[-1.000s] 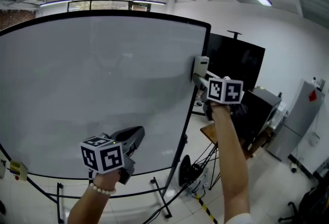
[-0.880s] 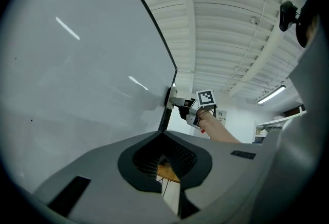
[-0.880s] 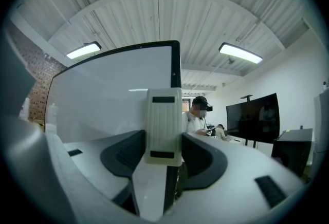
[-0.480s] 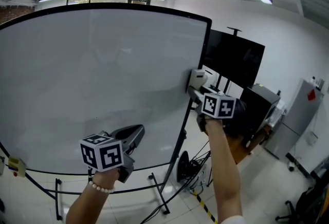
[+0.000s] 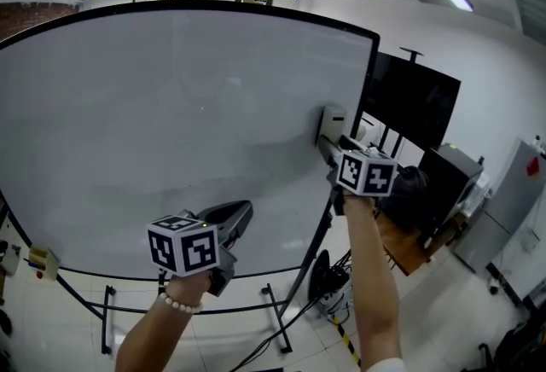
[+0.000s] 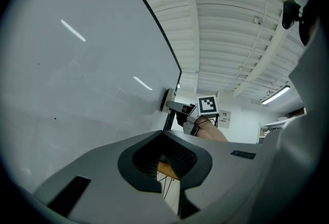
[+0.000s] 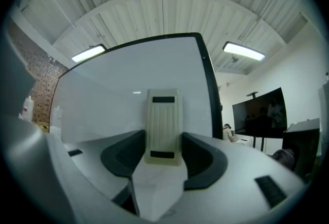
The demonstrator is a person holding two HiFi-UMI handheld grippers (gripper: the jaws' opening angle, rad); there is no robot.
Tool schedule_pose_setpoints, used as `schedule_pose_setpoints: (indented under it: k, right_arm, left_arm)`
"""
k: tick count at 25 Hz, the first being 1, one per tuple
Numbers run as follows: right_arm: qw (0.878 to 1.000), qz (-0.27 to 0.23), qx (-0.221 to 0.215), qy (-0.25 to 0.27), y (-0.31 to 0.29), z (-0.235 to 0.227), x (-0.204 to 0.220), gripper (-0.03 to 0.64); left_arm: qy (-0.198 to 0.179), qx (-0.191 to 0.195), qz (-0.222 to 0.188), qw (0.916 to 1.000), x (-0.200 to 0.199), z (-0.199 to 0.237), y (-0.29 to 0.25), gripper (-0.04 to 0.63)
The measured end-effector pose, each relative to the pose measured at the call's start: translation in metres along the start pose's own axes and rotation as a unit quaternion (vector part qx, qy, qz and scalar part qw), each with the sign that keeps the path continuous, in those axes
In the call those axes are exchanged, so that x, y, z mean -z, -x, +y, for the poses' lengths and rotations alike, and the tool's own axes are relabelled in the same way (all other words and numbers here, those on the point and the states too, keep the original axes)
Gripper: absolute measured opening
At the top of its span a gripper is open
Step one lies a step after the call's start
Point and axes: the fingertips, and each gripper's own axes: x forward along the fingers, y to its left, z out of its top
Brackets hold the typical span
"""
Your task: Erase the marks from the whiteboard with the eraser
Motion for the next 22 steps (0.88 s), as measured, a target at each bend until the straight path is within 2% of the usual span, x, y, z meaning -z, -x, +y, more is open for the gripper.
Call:
schedule_pose_setpoints:
  k: [8, 22]
  right_arm:
    - [1.000, 0.000, -0.014, -0.009, -0.009, 0.067, 0.001, 0.249]
    - [1.000, -0.004, 0.002, 0.006, -0.022, 0.186, -0.003, 0.247]
  left_arm:
    - [0.000, -0.008, -0.010, 0.9999, -0.015, 0.017, 0.055, -0.003]
    - [-0.001, -0.031, -0.017, 0.9994, -0.037, 0.061, 0.160, -0.003]
